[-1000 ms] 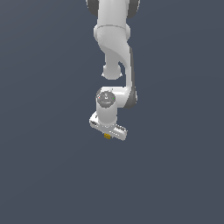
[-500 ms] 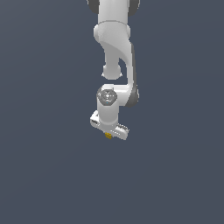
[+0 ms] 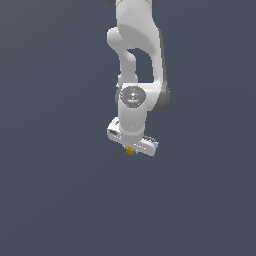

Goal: Pick up the object and move it to a goal position.

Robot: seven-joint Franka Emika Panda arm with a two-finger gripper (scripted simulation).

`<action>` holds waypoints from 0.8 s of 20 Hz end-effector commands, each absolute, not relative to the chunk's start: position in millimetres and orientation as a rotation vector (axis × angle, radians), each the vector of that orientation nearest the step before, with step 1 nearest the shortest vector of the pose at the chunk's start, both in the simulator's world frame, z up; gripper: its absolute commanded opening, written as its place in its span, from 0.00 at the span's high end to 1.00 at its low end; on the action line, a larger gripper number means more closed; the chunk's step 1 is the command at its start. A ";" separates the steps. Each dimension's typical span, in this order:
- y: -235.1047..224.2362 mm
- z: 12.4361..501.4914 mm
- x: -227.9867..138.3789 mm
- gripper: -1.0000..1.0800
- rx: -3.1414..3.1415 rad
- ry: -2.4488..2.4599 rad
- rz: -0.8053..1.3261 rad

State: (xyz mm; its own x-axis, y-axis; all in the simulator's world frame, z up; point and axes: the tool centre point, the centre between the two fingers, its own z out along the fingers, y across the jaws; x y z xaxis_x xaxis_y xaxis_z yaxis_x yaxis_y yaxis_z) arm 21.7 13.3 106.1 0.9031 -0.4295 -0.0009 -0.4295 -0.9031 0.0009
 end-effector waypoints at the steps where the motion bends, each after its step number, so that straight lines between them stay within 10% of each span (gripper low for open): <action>1: 23.5 131.2 27.7 1.00 3.064 -0.692 0.000; 16: 84.1 277.7 67.0 1.00 3.063 -0.692 0.000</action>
